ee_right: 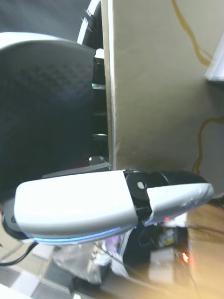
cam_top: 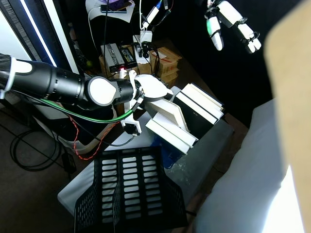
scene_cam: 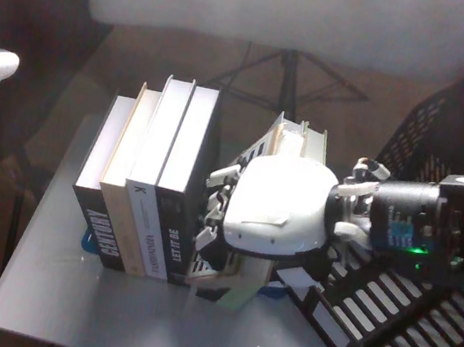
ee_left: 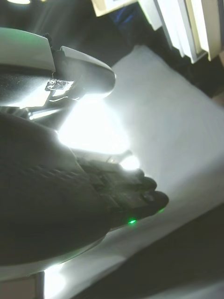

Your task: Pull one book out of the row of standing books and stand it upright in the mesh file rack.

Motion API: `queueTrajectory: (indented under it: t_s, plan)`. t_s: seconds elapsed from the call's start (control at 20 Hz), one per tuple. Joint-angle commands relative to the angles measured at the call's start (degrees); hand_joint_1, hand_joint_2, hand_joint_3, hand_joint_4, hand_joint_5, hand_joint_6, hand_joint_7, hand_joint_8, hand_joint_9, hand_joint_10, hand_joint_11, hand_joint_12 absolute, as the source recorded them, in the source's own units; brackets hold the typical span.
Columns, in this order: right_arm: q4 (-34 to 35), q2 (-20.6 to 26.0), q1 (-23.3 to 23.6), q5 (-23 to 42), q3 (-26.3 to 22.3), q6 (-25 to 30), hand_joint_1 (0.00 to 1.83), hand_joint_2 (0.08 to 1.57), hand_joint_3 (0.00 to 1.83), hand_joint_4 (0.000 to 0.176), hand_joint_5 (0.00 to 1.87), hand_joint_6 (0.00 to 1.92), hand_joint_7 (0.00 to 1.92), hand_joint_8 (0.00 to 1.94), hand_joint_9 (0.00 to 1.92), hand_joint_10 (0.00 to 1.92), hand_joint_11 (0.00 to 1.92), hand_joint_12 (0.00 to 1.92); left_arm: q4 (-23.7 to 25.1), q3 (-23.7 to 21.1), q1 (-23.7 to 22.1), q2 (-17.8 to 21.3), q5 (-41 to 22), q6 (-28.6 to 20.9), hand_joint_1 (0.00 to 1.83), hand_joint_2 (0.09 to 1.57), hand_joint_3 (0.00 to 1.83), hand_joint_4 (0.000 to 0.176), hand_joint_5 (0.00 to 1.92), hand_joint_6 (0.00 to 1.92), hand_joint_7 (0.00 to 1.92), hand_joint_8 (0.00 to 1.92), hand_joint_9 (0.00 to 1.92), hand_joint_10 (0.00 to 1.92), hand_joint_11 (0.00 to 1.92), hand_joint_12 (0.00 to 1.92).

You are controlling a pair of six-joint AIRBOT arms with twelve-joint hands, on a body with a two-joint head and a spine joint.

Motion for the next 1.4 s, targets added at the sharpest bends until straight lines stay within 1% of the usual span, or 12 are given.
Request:
queueTrajectory:
  t_s: [0.0, 0.05, 0.15, 0.2, 0.25, 0.3, 0.4, 0.6, 0.75, 0.85, 1.25, 1.35]
  plan:
    - [1.33, 2.04, 0.21, -2.22, 0.42, 0.36, 1.37, 1.15, 0.01, 0.0, 0.87, 0.98, 0.91, 1.14, 0.81, 1.49, 0.6, 1.85, -1.09, 0.65, -0.74, 0.15, -6.96, -0.06, 0.59, 1.41, 0.01, 0.058, 0.08, 0.05, 0.0, 0.0, 0.0, 0.0, 0.0, 0.0]
    - [1.34, 2.43, 0.64, -1.98, 0.12, 0.47, 1.27, 1.17, 0.01, 0.0, 0.9, 0.89, 0.86, 1.43, 0.87, 1.72, 0.74, 1.91, -0.98, 0.88, -0.94, -0.05, -6.79, -0.09, 0.61, 1.41, 0.01, 0.054, 0.09, 0.05, 0.0, 0.0, 0.0, 0.0, 0.0, 0.0]
    - [1.36, 3.19, 1.28, -1.93, -0.46, 0.55, 1.24, 1.19, 0.0, 0.0, 0.87, 0.91, 0.83, 1.54, 0.87, 1.84, 0.81, 1.92, -0.34, 1.15, -1.37, -0.42, -6.07, -0.09, 0.6, 1.41, 0.01, 0.056, 0.09, 0.05, 0.0, 0.0, 0.0, 0.0, 0.0, 0.0]
    - [1.54, 3.58, 1.51, -1.63, -0.58, 0.69, 1.24, 1.19, 0.0, 0.0, 0.87, 0.91, 0.83, 1.54, 0.87, 1.84, 0.81, 1.92, -0.17, 1.48, -1.58, -0.89, -5.54, -0.13, 0.6, 1.41, 0.01, 0.056, 0.09, 0.05, 0.0, 0.0, 0.0, 0.0, 0.0, 0.0]
    - [1.67, 3.93, 1.75, -1.56, -0.76, 0.73, 1.34, 1.18, 0.01, 0.0, 0.89, 0.83, 0.83, 1.38, 0.81, 1.67, 0.76, 1.92, -0.11, 1.69, -1.73, -1.25, -5.37, -0.23, 0.61, 1.41, 0.0, 0.06, 0.09, 0.05, 0.0, 0.0, 0.0, 0.0, 0.0, 0.0]
    - [2.06, 4.8, 2.13, -1.44, -1.28, 0.77, 1.36, 1.16, 0.0, 0.0, 0.85, 1.04, 0.9, 1.15, 0.82, 1.47, 0.65, 1.8, 0.06, 2.04, -2.04, -1.77, -5.25, -0.38, 0.59, 1.41, 0.0, 0.07, 0.08, 0.04, 0.0, 0.0, 0.0, 0.0, 0.0, 0.0]
    - [2.19, 5.78, 2.47, -0.96, -1.74, 1.45, 1.37, 1.16, 0.0, 0.0, 0.85, 1.05, 0.9, 1.15, 0.83, 1.45, 0.65, 1.78, 0.13, 2.24, -2.39, -2.09, -5.04, -0.45, 0.6, 1.41, 0.0, 0.066, 0.09, 0.04, 0.0, 0.0, 0.0, 0.0, 0.0, 0.0]
    - [1.55, 7.39, 3.51, 0.73, -1.89, 5.16, 1.36, 1.17, 0.0, 0.0, 0.82, 1.1, 0.86, 1.19, 0.81, 1.49, 0.63, 1.79, 0.11, 2.31, -2.52, -2.58, -4.64, -0.49, 0.65, 1.4, 0.0, 0.036, 0.13, 0.04, 0.01, 0.0, 0.0, 0.0, 0.0, 0.0]
    - [0.99, 8.73, 4.63, 1.24, -2.23, 6.5, 1.35, 1.2, 0.0, 0.0, 0.77, 1.06, 0.81, 1.34, 0.75, 1.59, 0.67, 1.86, 0.12, 2.54, -2.71, -3.25, -4.18, -0.54, 0.63, 1.41, 0.0, 0.042, 0.12, 0.03, 0.0, 0.0, 0.0, 0.0, 0.0, 0.0]
    - [0.54, 9.64, 5.65, 1.24, -2.49, 7.07, 1.34, 1.23, 0.0, 0.0, 0.73, 1.16, 0.77, 1.41, 0.7, 1.64, 0.56, 1.91, 0.14, 2.54, -2.72, -3.45, -3.96, -0.55, 0.63, 1.41, 0.0, 0.042, 0.12, 0.03, 0.0, 0.0, 0.0, 0.0, 0.0, 0.0]
    - [-2.46, 11.47, 9.63, 2.22, -2.15, 12.52, 1.34, 1.22, 0.0, 0.0, 0.8, 1.25, 0.79, 1.34, 0.63, 1.56, 0.34, 1.92, 0.96, 2.46, -2.66, -4.21, -3.26, -0.9, 0.57, 1.42, 0.0, 0.046, 0.1, 0.01, 0.0, 0.0, 0.0, 0.0, 0.0, 0.0]
    - [-6.25, 11.8, 11.28, 2.47, -1.95, 16.17, 1.21, 1.22, 0.0, 0.0, 0.83, 1.25, 0.75, 1.39, 0.53, 1.46, 0.21, 1.92, 1.43, 2.27, -2.97, -4.19, -3.12, -1.08, 0.6, 1.42, 0.0, 0.04, 0.1, 0.01, 0.0, 0.0, 0.0, 0.0, 0.0, 0.0]
